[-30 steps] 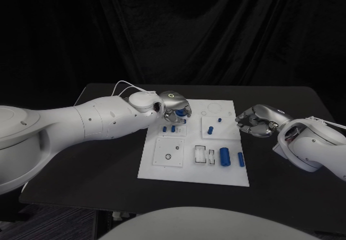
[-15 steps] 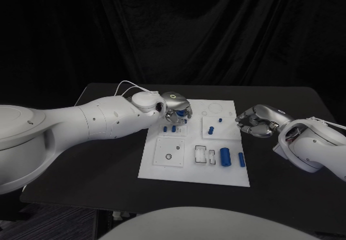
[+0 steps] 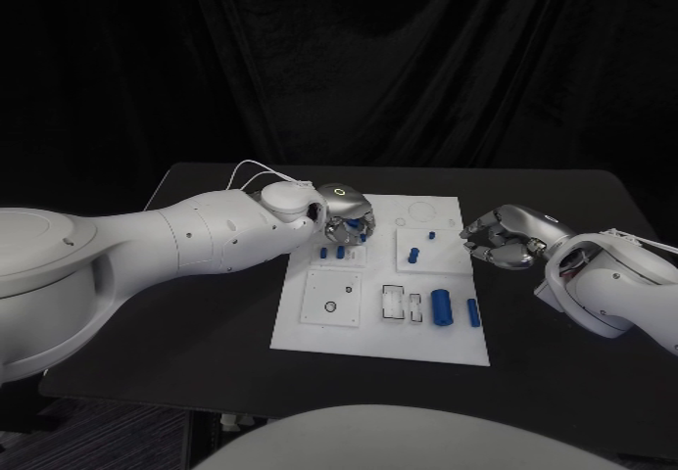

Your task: Assemble the parts on the task board

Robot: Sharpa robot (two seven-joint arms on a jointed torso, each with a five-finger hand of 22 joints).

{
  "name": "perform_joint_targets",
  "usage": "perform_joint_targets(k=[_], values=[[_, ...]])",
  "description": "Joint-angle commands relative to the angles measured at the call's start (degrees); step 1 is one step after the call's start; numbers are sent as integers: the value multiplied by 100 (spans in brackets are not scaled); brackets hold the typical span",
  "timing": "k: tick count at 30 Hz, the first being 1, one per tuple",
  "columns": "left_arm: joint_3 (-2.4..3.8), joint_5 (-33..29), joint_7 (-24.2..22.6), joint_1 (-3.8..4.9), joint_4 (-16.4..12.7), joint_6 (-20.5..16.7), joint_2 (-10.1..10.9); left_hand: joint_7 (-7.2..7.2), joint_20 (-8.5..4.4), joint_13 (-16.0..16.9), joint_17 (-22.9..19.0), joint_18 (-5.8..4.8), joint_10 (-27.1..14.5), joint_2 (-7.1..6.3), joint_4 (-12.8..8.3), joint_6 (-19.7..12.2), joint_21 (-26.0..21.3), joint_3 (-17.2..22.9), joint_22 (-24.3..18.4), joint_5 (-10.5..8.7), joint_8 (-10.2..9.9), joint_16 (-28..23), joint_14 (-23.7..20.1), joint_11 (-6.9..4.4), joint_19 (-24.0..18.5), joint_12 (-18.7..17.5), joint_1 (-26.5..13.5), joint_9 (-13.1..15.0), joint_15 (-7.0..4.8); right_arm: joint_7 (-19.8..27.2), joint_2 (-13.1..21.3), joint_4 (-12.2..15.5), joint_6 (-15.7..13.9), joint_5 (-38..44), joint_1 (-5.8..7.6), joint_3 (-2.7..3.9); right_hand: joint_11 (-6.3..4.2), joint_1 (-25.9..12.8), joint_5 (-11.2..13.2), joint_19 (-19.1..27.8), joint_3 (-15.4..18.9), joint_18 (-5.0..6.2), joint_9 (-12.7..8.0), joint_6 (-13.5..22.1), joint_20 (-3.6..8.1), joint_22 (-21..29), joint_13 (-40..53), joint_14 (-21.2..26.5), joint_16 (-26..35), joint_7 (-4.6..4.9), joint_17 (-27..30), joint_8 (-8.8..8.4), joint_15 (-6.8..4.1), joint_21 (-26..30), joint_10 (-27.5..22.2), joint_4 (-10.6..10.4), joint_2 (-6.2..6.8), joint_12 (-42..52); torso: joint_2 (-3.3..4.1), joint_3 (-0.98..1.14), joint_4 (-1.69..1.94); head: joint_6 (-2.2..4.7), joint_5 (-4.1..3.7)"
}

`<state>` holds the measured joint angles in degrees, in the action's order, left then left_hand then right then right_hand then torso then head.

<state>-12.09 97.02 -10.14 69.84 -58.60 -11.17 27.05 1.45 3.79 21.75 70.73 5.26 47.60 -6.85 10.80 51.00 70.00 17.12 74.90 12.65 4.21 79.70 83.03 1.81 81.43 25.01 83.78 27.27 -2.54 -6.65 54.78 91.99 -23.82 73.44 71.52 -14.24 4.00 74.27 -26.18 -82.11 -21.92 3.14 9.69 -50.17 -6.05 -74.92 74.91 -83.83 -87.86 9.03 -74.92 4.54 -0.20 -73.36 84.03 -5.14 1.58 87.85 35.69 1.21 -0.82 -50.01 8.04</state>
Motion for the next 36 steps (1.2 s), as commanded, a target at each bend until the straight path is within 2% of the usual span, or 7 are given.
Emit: perform_joint_targets(k=[1,7,22,31,36], values=[[5,45,-14,-31,10,87,-24,23,-29,-34,-13,-101,92,-6,-46,51,12,24,954,15,42,-12,-5,-41,32,1,57,-11,-46,7,-1,14,-90,-6,-13,4,22,-4,-21,21,-27,100,-5,-55,-8,-926,1207,-502,15,1,-1189,6,26,22,270,8,23,-23,1,1,-1,1,4],[5,45,-4,-54,33,85,-43,105,-77,-124,-67,-98,212,4,-72,218,-5,80,951,24,110,-36,-22,-115,26,-84,55,-7,-102,3,1,15,-90,-6,-14,4,22,-4,-21,21,-27,100,-5,-55,-8,-926,1207,-502,15,1,-1189,6,26,22,270,8,23,-23,-1,0,-1,1,11],[5,44,51,-70,2,-69,-12,108,-147,-259,-106,-114,577,117,-209,460,51,215,971,42,206,-48,-32,-202,49,-168,155,7,-174,-22,-2,10,-67,-6,-15,4,21,-1,-25,24,-32,102,-5,-59,-8,-924,1209,-502,15,1,-1189,7,25,29,272,11,20,-22,-1,-2,-1,1,25],[5,45,30,-69,-146,-428,137,120,-157,-286,-145,-126,738,113,-256,572,104,205,986,32,252,-64,-35,-203,71,-174,148,19,-179,-40,-2,-1,-43,-6,-16,4,21,-1,-25,24,-32,102,-5,-59,-8,-924,1209,-502,15,1,-1189,7,25,29,272,11,20,-22,-1,-3,-1,1,42],[7,45,43,-36,-327,-650,305,118,-157,-288,-174,-126,751,104,-261,576,106,201,987,27,253,-80,-45,-202,72,-175,148,19,-179,-40,-9,-12,-33,-6,-24,4,20,4,-28,26,-40,103,-7,-59,-6,-922,1205,-501,16,1,-1187,6,24,37,267,17,16,-25,-2,-4,2,1,26]])
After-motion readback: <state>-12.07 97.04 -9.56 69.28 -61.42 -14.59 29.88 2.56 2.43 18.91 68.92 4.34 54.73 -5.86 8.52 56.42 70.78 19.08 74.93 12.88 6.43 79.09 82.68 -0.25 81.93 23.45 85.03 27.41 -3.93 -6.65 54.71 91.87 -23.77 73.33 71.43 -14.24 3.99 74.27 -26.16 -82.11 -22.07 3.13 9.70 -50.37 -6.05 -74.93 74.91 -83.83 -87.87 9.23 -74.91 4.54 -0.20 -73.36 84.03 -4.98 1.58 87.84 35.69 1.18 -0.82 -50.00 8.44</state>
